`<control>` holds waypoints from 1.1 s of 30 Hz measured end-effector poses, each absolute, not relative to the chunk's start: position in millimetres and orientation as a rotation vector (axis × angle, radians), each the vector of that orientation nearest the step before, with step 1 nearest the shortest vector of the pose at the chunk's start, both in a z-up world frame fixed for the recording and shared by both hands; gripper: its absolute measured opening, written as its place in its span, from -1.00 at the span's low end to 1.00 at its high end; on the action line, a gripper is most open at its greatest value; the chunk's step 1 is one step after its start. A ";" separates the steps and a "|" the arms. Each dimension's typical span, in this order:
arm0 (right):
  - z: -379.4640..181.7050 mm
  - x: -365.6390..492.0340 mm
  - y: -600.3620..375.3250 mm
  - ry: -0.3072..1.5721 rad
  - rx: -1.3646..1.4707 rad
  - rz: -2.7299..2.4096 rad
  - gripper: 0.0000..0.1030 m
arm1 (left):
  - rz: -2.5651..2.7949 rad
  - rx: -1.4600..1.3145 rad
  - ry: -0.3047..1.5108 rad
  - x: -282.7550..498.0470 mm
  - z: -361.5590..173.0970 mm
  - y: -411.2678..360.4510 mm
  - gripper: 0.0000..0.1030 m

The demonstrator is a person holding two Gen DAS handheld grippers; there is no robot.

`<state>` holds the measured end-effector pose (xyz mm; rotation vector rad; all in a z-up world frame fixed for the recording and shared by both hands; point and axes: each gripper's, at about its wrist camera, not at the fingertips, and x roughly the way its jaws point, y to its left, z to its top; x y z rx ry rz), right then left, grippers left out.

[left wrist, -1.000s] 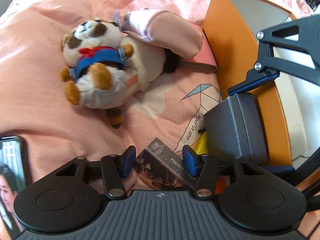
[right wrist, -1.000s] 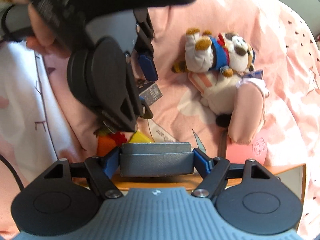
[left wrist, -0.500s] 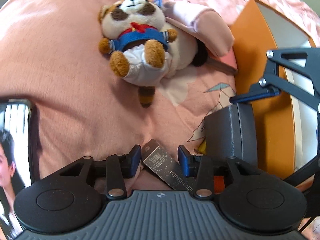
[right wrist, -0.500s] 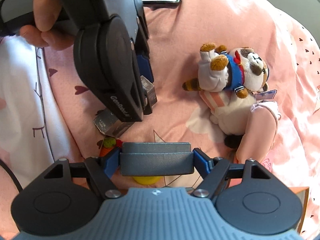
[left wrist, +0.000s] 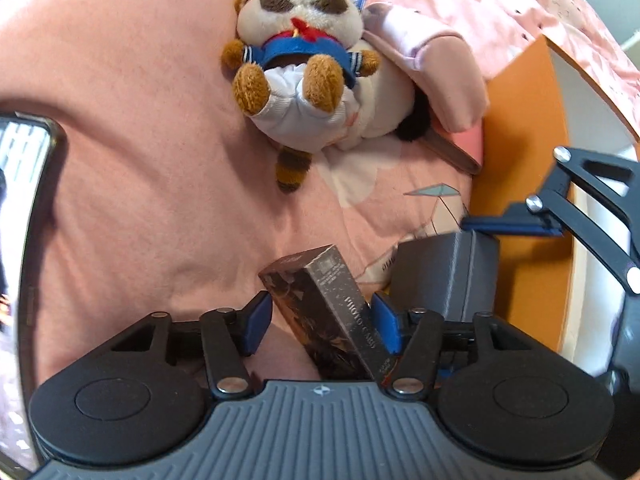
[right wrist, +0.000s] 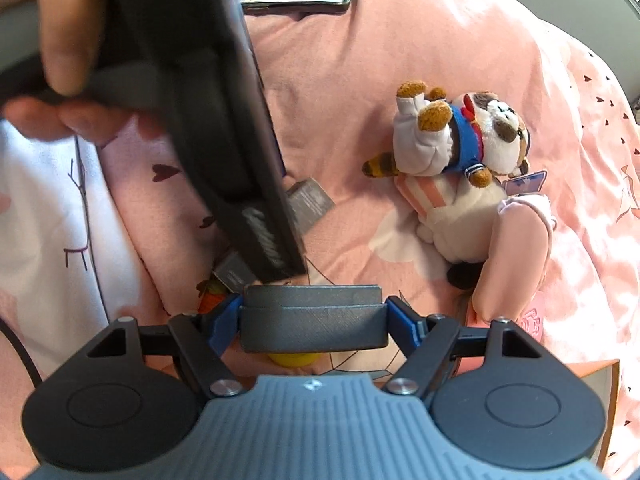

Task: Organize objects
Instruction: 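Lift the card box with the left gripper over the orange box while the right holds the gray case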

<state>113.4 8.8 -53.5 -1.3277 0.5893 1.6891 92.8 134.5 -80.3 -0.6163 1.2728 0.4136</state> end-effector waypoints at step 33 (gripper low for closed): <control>22.8 103.9 -39.0 0.360 -1.207 1.583 0.49 | 0.092 -0.508 0.992 55.8 14.6 122.9 -0.51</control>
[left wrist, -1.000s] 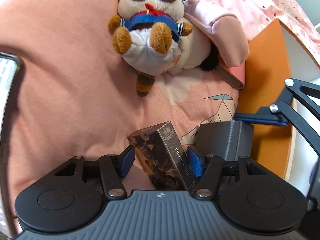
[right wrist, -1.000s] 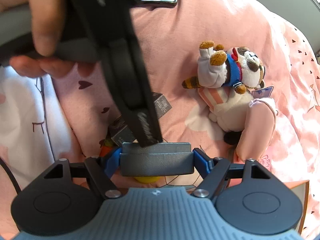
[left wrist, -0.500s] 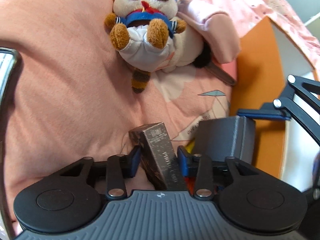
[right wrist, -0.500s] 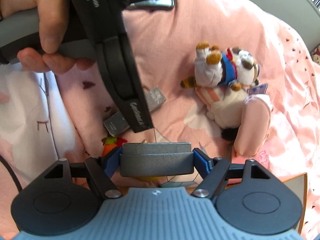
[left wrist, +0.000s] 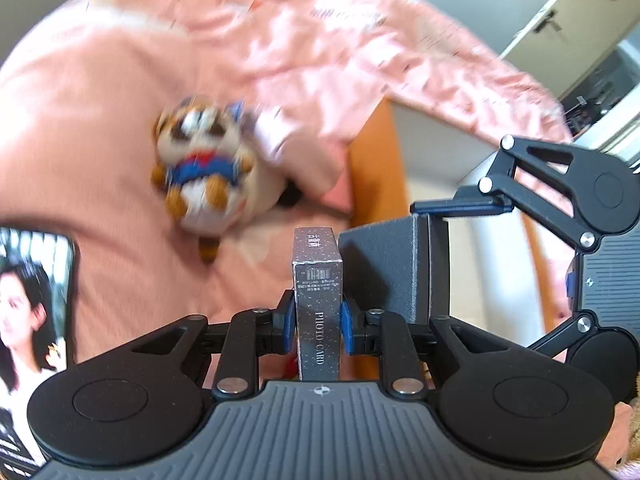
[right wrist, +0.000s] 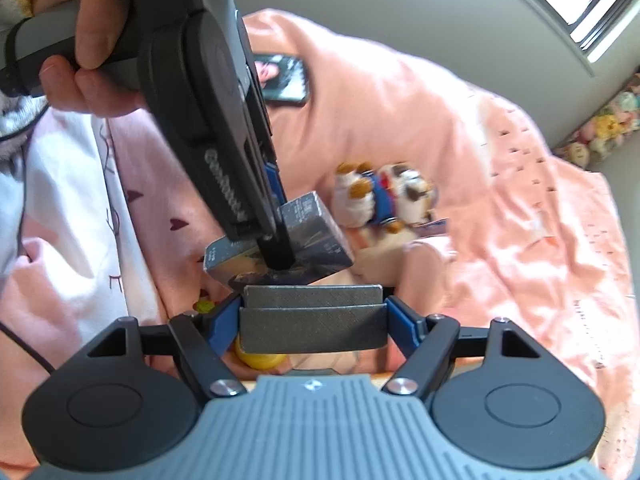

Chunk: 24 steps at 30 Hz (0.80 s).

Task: Organize objects
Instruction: 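Lift the card box with the left gripper over the orange box while the right holds the gray case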

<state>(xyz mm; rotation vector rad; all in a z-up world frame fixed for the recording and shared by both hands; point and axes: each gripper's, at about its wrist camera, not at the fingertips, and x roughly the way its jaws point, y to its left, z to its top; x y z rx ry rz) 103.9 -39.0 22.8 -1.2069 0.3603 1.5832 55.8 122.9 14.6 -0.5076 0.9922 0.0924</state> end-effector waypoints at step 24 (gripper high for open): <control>-10.7 187.1 -120.4 0.597 -1.306 1.359 0.49 | -0.274 -0.429 1.160 184.2 -15.4 28.0 -0.51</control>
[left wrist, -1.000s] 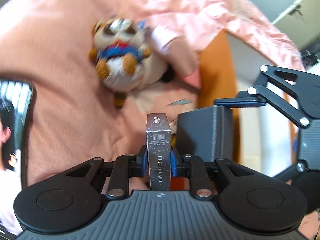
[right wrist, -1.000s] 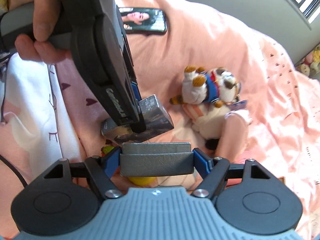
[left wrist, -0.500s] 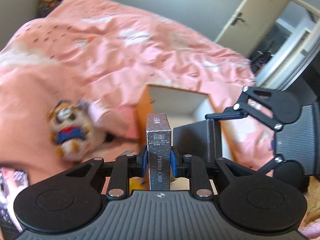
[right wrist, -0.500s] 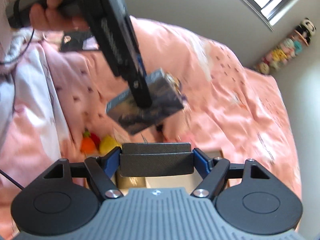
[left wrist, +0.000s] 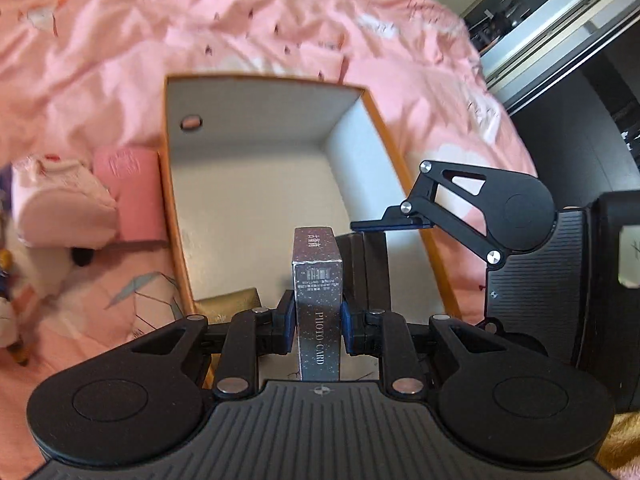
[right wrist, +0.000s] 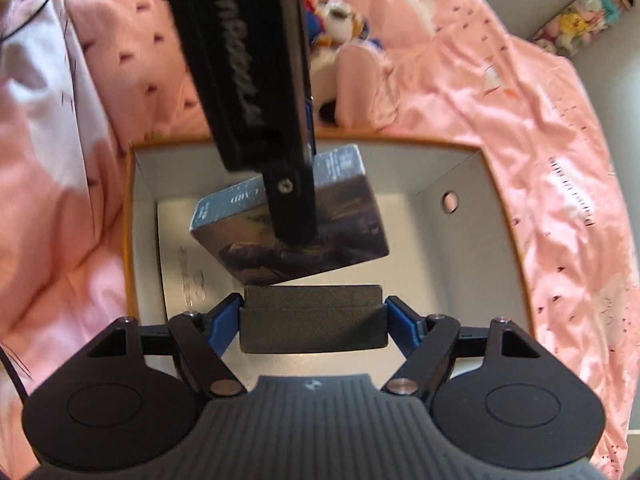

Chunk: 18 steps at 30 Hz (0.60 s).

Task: Organize objects
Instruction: 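Lift the card box with the left gripper over the orange box while the right holds the gray case, then lower the card box and gray case into the box and open both grippers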

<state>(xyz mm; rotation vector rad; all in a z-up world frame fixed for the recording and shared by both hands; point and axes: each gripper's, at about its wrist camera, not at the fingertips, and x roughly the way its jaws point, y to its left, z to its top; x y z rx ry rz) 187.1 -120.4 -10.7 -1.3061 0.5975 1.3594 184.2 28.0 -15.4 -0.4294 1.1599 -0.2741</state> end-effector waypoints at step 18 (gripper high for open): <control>-43.2 200.8 -127.8 0.647 -1.297 1.508 0.49 | -0.181 -0.378 1.417 219.6 -72.2 4.7 -0.47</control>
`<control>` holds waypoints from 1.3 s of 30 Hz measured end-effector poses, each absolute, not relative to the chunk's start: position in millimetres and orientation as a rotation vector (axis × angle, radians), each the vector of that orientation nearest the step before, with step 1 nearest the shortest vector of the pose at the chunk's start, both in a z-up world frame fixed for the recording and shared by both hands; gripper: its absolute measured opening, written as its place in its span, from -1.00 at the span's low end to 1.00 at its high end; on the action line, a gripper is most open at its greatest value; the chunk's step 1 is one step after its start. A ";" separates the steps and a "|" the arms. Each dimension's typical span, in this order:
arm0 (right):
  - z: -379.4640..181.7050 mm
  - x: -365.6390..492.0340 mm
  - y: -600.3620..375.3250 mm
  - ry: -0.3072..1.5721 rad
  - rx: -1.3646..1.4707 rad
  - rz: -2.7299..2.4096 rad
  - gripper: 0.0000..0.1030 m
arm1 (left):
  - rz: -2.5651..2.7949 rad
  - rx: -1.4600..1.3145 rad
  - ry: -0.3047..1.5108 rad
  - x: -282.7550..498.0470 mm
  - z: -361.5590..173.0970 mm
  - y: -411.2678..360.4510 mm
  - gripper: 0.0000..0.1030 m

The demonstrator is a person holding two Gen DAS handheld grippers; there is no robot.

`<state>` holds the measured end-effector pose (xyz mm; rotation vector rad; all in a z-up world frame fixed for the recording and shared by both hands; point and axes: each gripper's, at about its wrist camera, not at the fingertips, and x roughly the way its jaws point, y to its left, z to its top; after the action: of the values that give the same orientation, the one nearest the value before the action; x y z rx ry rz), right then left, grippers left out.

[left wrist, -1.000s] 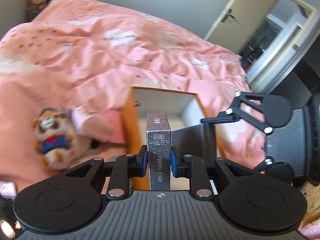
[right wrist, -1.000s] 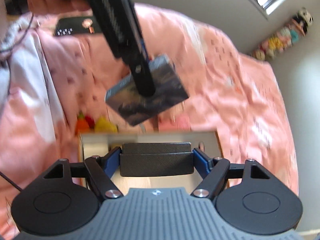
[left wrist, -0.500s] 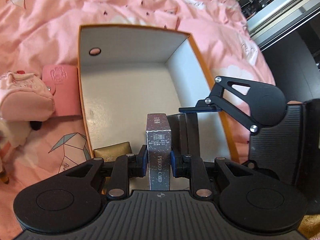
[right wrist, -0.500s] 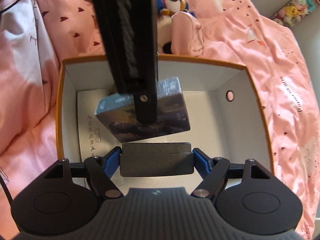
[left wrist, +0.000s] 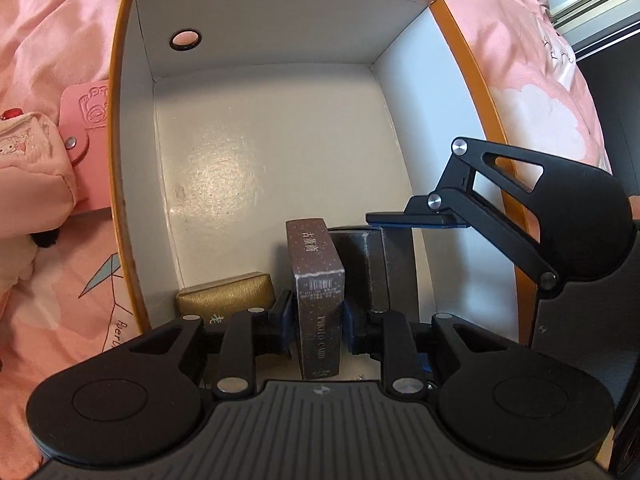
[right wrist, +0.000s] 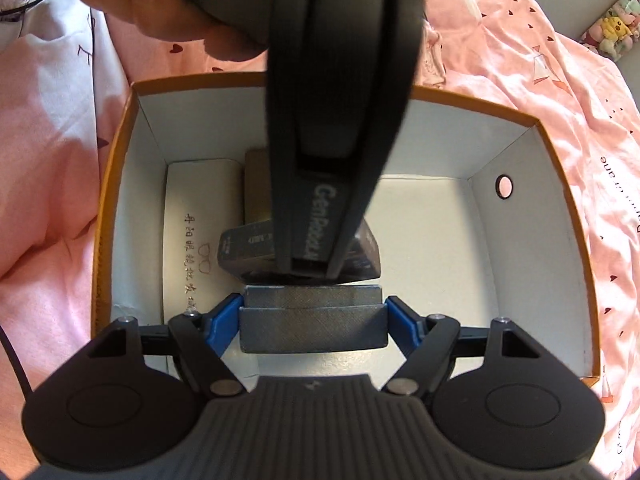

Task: Organize objects
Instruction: 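Lower the card box and gray case into the box and open both grippers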

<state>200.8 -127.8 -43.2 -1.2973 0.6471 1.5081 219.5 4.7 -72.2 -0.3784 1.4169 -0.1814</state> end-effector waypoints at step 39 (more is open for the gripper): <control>-47.0 205.6 -127.4 0.938 -1.222 1.357 0.04 | -0.157 -0.443 1.022 171.3 -7.9 64.4 -0.26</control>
<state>205.6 -127.4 -47.0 -1.2219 0.9378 1.3569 171.3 64.4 -7.9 -0.4429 1.0221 -0.1566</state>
